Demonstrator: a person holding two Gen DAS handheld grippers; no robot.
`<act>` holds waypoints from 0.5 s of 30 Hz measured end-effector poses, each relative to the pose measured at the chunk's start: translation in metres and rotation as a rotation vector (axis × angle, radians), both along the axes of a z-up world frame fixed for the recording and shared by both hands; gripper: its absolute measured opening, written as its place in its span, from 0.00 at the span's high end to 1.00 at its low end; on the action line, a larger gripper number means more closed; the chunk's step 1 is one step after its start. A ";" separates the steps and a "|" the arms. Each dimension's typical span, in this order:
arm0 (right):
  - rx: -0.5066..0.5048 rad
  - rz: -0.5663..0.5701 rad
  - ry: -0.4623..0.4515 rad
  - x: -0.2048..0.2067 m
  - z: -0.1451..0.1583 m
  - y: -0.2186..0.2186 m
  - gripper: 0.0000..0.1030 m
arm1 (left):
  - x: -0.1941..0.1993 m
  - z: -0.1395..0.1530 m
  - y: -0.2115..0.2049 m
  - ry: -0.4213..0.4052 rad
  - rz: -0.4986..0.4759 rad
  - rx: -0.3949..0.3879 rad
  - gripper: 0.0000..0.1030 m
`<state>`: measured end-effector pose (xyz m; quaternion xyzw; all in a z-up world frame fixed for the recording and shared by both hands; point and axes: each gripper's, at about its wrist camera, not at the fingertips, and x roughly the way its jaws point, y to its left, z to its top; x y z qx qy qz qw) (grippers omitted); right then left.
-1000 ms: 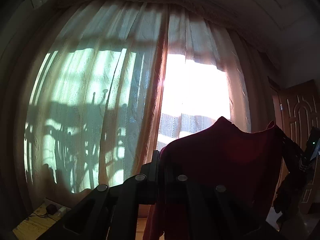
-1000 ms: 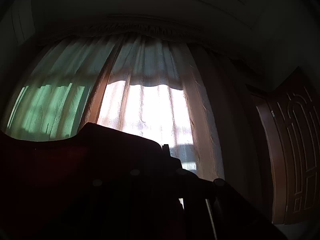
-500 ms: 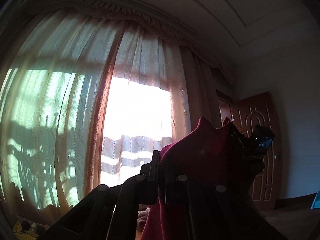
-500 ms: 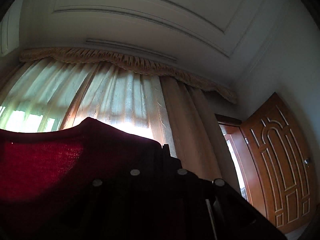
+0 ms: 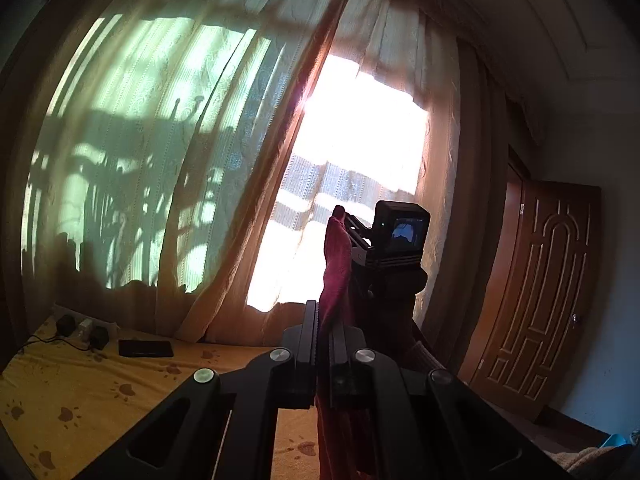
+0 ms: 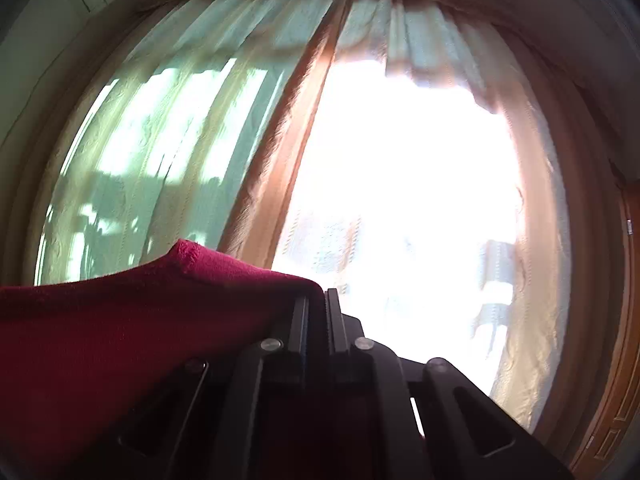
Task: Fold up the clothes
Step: 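Lift the red sweatshirt up with both grippers, then lower the sweatshirt onto the blanket with both grippers and release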
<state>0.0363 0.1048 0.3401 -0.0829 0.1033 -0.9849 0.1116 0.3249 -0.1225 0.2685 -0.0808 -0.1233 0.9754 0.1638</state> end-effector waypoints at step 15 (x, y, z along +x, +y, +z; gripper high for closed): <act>0.478 0.326 -0.653 -0.126 -0.302 -0.318 0.91 | -0.117 -0.272 -0.240 -0.741 0.542 0.258 0.96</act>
